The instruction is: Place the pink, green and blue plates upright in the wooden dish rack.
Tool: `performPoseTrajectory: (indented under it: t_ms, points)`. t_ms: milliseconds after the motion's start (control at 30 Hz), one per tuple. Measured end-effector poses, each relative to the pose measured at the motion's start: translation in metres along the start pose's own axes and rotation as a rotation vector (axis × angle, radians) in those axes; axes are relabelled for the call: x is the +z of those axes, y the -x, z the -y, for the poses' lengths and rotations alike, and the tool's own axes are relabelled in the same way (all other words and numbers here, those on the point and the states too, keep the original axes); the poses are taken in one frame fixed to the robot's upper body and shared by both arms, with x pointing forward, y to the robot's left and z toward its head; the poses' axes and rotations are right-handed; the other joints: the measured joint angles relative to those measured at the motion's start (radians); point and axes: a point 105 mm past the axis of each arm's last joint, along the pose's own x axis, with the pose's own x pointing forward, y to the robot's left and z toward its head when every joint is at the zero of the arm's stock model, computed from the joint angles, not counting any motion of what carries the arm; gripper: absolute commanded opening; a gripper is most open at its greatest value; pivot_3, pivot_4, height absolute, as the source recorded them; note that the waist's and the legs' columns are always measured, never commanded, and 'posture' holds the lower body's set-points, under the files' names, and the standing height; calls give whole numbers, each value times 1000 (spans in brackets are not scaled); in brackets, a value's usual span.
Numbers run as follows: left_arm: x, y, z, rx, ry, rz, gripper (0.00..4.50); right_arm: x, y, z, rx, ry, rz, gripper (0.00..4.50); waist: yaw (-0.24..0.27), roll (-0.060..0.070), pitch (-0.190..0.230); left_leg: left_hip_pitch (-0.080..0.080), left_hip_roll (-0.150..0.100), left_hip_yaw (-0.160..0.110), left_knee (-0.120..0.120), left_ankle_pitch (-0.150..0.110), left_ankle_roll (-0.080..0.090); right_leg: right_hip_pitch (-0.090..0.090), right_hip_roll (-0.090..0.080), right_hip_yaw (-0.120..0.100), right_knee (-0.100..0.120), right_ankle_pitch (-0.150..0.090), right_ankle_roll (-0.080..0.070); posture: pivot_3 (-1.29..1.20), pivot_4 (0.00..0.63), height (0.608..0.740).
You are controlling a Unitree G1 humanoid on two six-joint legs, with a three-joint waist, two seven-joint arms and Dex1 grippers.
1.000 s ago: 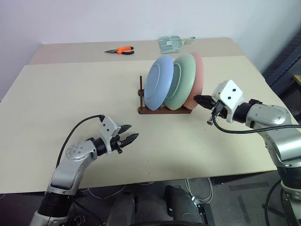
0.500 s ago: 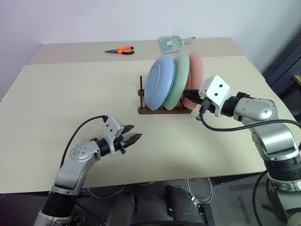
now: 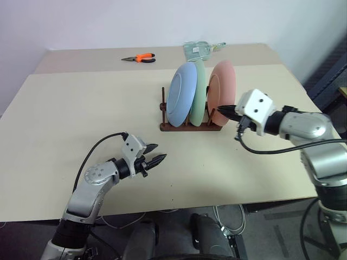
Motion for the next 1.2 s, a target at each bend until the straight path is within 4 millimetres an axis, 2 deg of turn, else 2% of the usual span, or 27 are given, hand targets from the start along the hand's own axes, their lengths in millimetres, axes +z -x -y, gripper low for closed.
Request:
performPoseTrajectory:
  t_ms: [100,167,233,300,467,667,900,1000,1200]
  points:
    - [0,0,0,-1,-2,-1,2422,25,5,-11,84,-56,94,58,-7,0,0,1,1,0,-1,0,0,0,1,0,1,0,0,0,150,740]
    - [1,-1,-1,-3,-3,-1,2422,47,-4,-16,105,-41,157,58,-10,0,0,2,2,0,-1,0,0,0,1,0,2,-1,2,0,150,740]
    - [3,-2,-2,-4,-7,3,2422,58,-18,-24,116,-31,183,58,-5,0,0,1,1,-1,0,0,0,0,1,-1,2,-1,2,0,150,740]
    - [3,-2,-2,-3,-8,4,2422,59,-31,-35,134,-44,179,58,1,0,0,-1,0,-1,2,0,0,0,1,-1,2,0,0,0,150,740]
    - [1,0,-2,0,-5,-2,2422,51,-48,-48,138,-3,113,58,1,0,0,-3,-1,-1,5,-1,1,0,0,0,1,0,0,0,150,740]
    - [6,4,4,-32,5,20,2422,39,-56,-43,100,55,54,58,-2,0,0,-2,0,-1,5,-1,1,0,0,0,2,0,0,0,150,740]
    - [8,5,7,-51,21,17,2422,36,-74,-33,65,117,38,58,-3,0,0,-1,0,-1,5,-1,1,0,0,-1,2,0,0,0,150,740]
    - [7,5,7,-48,23,13,2422,41,-82,-35,70,118,64,58,-3,0,0,-1,0,-1,5,-1,1,0,0,0,2,0,0,0,150,740]
    - [7,5,6,-41,22,11,2422,61,-88,-44,104,137,148,58,-3,0,0,-1,0,-1,5,-1,1,0,0,0,2,0,0,0,150,740]
